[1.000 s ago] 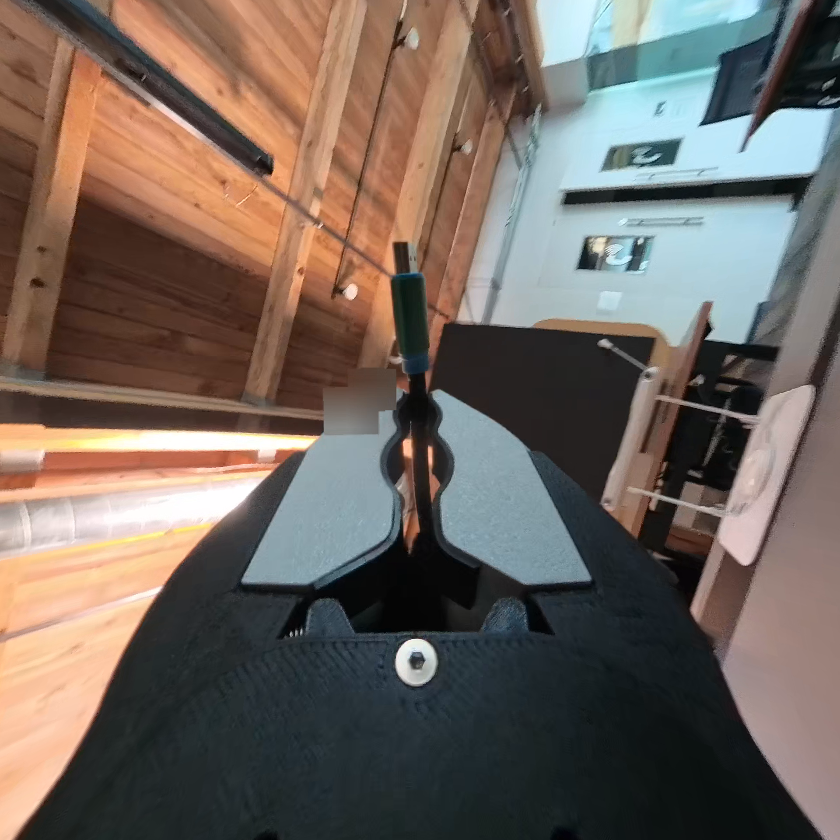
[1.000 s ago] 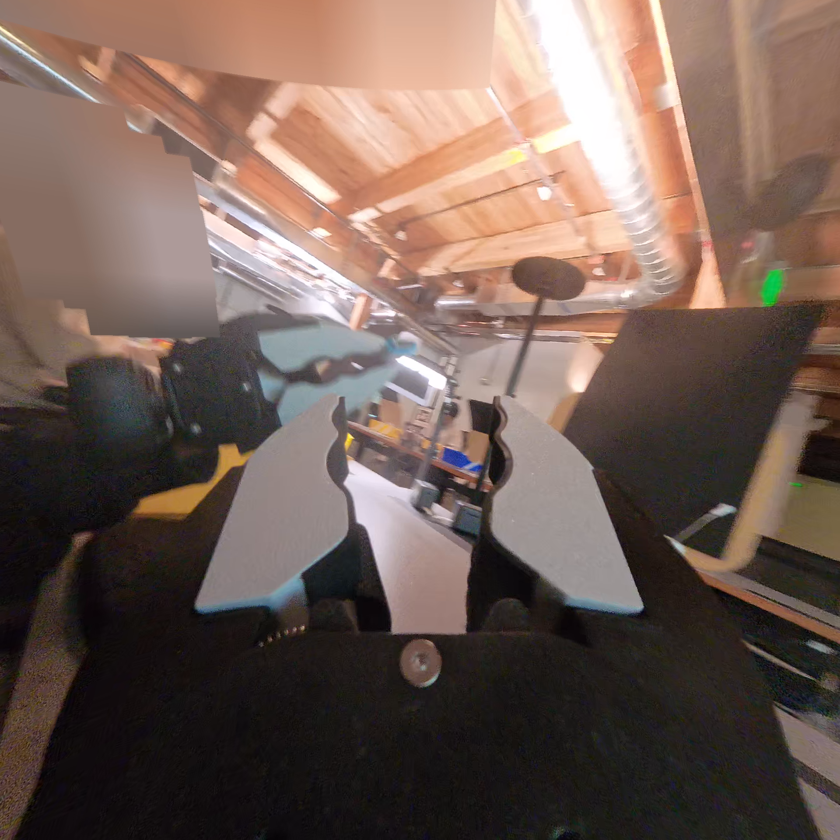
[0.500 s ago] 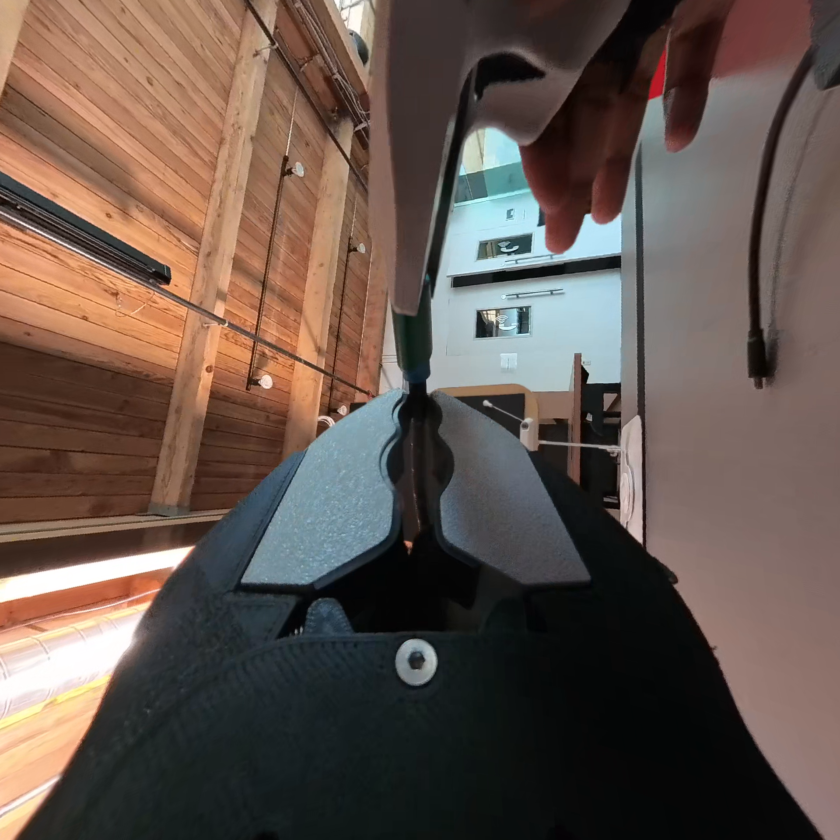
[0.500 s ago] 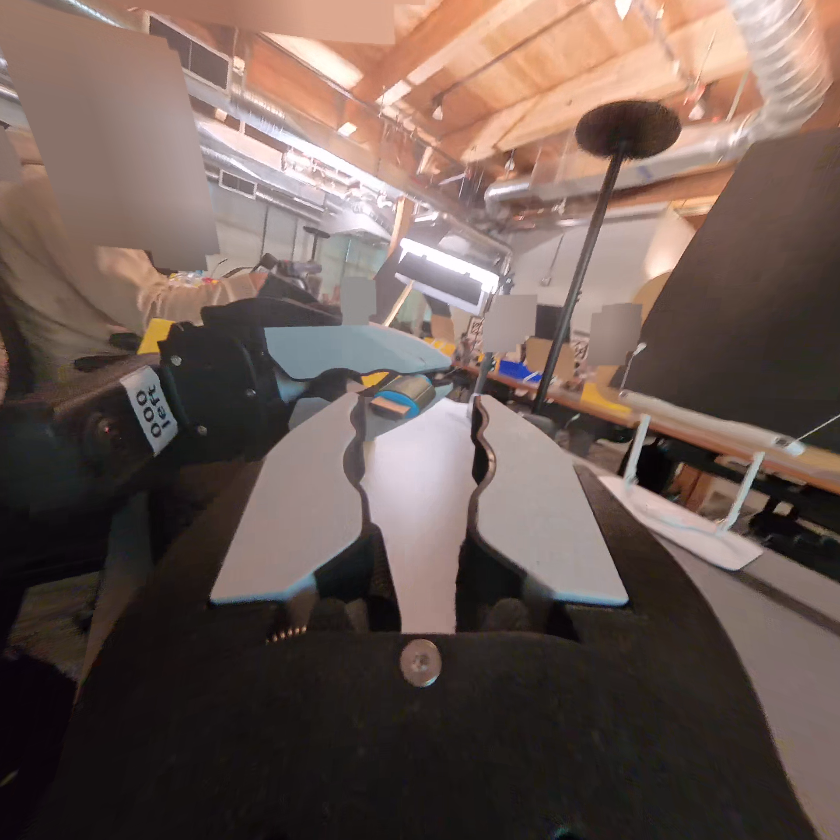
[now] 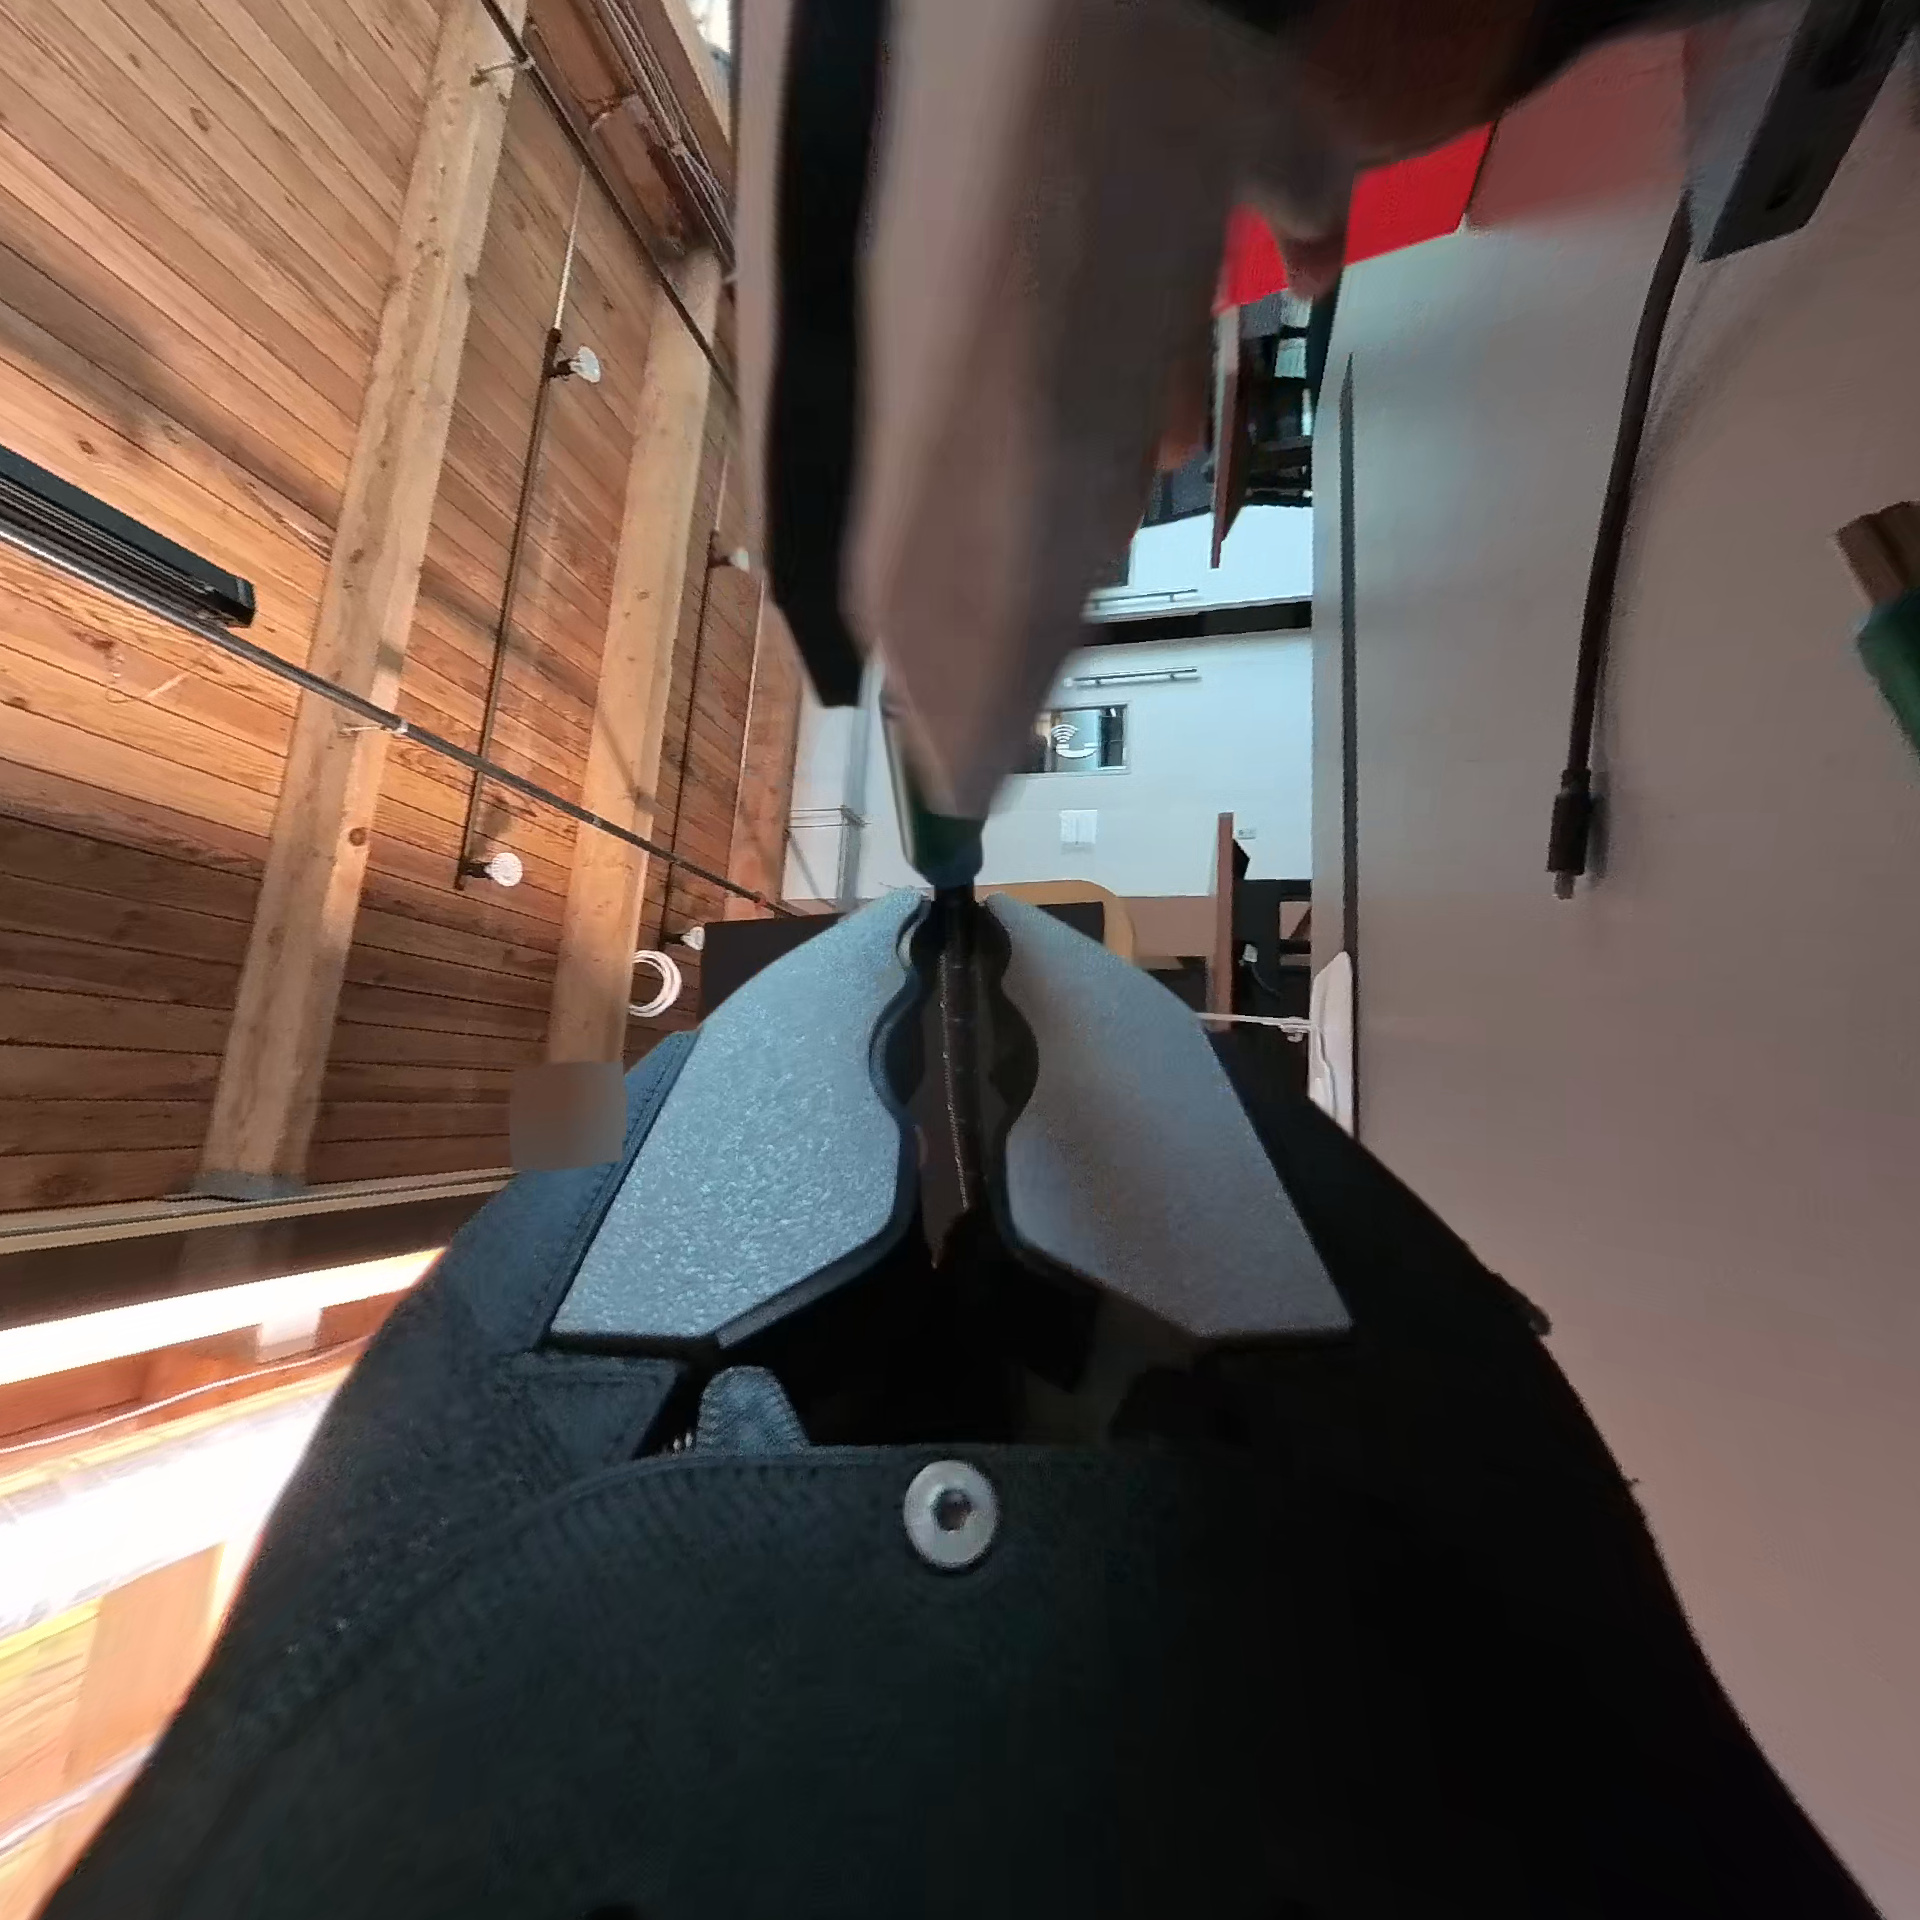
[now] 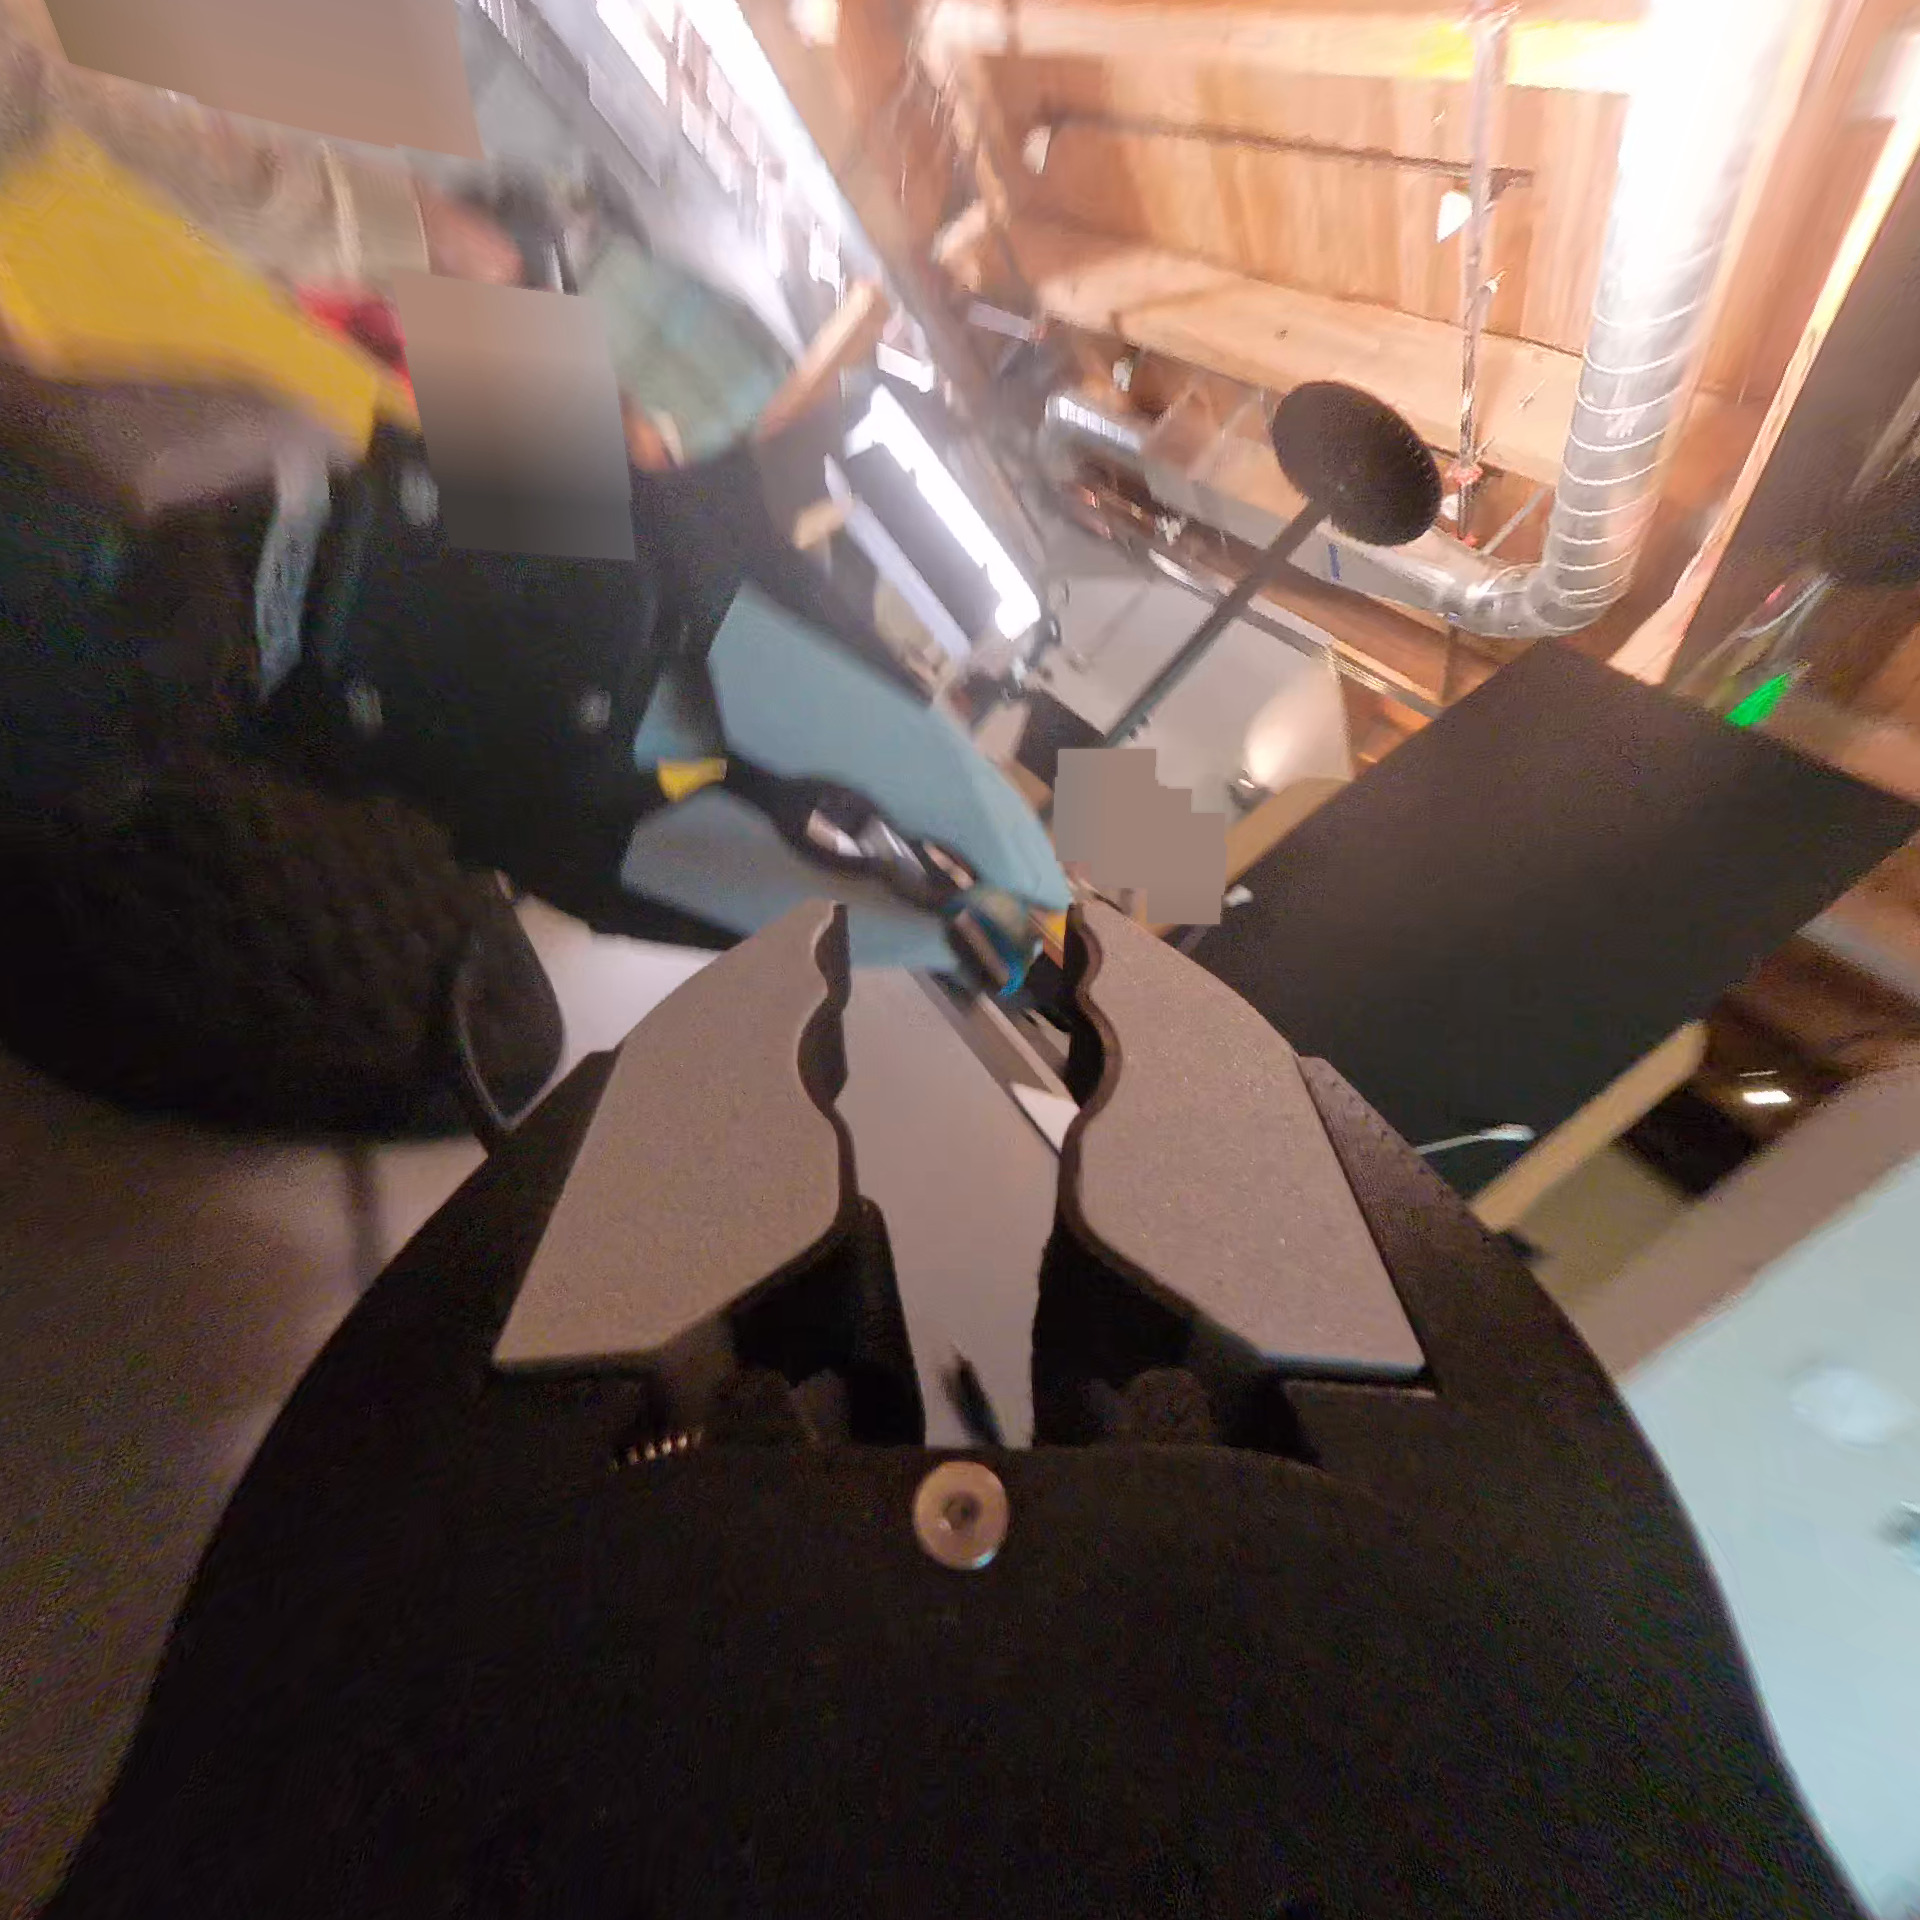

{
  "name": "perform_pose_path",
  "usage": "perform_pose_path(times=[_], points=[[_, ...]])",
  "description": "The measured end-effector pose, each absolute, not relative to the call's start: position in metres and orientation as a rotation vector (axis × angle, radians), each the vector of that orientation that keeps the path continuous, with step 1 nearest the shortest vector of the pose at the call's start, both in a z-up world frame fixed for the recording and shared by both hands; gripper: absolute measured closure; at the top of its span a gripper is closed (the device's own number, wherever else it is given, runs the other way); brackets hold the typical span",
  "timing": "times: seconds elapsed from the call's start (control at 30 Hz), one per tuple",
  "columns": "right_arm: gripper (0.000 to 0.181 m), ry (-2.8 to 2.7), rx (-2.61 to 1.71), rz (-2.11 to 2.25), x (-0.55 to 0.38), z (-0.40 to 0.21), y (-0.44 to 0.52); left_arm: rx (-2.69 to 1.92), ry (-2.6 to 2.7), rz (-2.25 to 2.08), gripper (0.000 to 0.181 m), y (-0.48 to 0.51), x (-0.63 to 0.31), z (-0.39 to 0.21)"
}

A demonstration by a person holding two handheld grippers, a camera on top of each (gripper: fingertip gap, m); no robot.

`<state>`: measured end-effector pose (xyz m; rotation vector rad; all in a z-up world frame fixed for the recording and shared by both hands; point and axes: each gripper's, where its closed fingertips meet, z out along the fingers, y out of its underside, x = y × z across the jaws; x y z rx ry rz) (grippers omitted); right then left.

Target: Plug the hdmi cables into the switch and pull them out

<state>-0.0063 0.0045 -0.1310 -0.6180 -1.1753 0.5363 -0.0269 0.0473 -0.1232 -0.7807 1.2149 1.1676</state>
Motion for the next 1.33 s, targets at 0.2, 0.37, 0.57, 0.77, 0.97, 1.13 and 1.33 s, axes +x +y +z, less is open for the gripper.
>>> perform_pose_path(times=[0.2, 0.37, 0.57, 0.77, 0.97, 1.13, 1.33], points=[[0.144, -1.239, -0.506, 0.175, -0.016, -0.144, 0.009, -0.834, 1.266, 1.132, 0.175, 0.048, -0.034, -0.132], [0.171, -1.23, -0.47, 0.025, -0.016, -0.144, 0.014, -0.849, 1.319, 1.089, 0.175, 0.047, -0.03, -0.14], [0.17, -1.103, -0.493, 0.115, -0.001, -0.121, 0.01, -0.894, 1.232, 0.92, 0.158, 0.032, -0.037, -0.116], [0.17, -0.845, -0.431, 0.515, 0.039, -0.079, -0.004, -0.735, 0.563, 0.48, 0.151, -0.041, -0.118, 0.001], [0.17, -0.505, -0.541, 1.58, 0.085, -0.052, 0.028, -0.762, 0.142, -0.069, 0.152, -0.036, -0.192, 0.001], [0.17, -0.485, -0.919, 2.056, 0.055, -0.081, 0.054, -1.127, 0.591, -0.185, 0.133, 0.029, -0.092, -0.08], [0.17, -0.648, -1.211, 2.269, 0.024, -0.111, 0.039, -1.244, 0.911, -0.065, 0.127, 0.043, -0.001, -0.133]])
